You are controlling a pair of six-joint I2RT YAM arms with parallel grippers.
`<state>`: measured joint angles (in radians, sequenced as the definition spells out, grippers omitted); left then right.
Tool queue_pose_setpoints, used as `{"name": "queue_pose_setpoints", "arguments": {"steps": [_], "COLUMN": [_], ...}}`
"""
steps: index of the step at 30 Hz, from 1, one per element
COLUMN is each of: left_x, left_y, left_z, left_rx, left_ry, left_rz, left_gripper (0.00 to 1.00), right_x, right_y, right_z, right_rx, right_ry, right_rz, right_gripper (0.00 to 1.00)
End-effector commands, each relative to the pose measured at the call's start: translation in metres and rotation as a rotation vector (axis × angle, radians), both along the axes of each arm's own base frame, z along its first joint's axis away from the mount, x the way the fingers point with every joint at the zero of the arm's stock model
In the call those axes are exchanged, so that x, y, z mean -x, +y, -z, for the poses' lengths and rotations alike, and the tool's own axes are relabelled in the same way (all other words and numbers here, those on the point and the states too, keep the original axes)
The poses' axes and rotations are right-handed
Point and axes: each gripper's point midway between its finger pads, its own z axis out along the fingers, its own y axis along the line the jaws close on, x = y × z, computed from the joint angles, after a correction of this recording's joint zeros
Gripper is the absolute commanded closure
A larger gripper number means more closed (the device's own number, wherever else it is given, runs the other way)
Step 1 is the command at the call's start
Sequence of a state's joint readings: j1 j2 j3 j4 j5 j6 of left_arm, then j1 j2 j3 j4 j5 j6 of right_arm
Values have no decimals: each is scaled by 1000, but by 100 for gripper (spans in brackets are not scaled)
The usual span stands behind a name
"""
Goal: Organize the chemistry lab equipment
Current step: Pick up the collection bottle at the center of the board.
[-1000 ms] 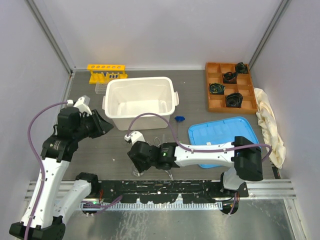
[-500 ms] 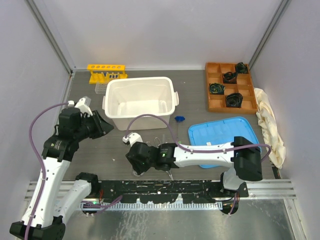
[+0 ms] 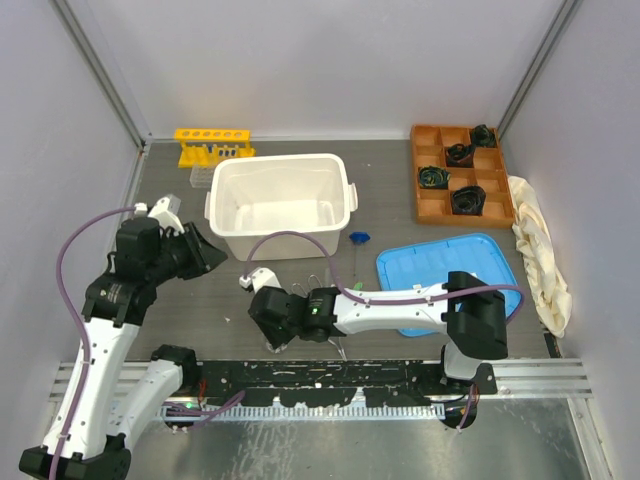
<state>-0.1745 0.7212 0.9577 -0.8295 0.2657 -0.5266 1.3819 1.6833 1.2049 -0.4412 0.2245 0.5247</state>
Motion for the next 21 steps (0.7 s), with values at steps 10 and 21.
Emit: {"name": "queue_pose_setpoints", "arguments": {"steps": [10,21], "left_x": [2,4], "left_y": [-2,11], "left_z": [-18,-29], "left_rx": [14,-23], "left_ry": [-62,-67], "left_rz": [18,-47], "left_gripper": [70,69], "right_x": [-7,-16], "right_y": [15,13], "right_z": [-16,-72], "right_rx": [-34,-75], "right_ry": [-39,-96], "right_rz": [11,29], "right_gripper": [68,99]}}
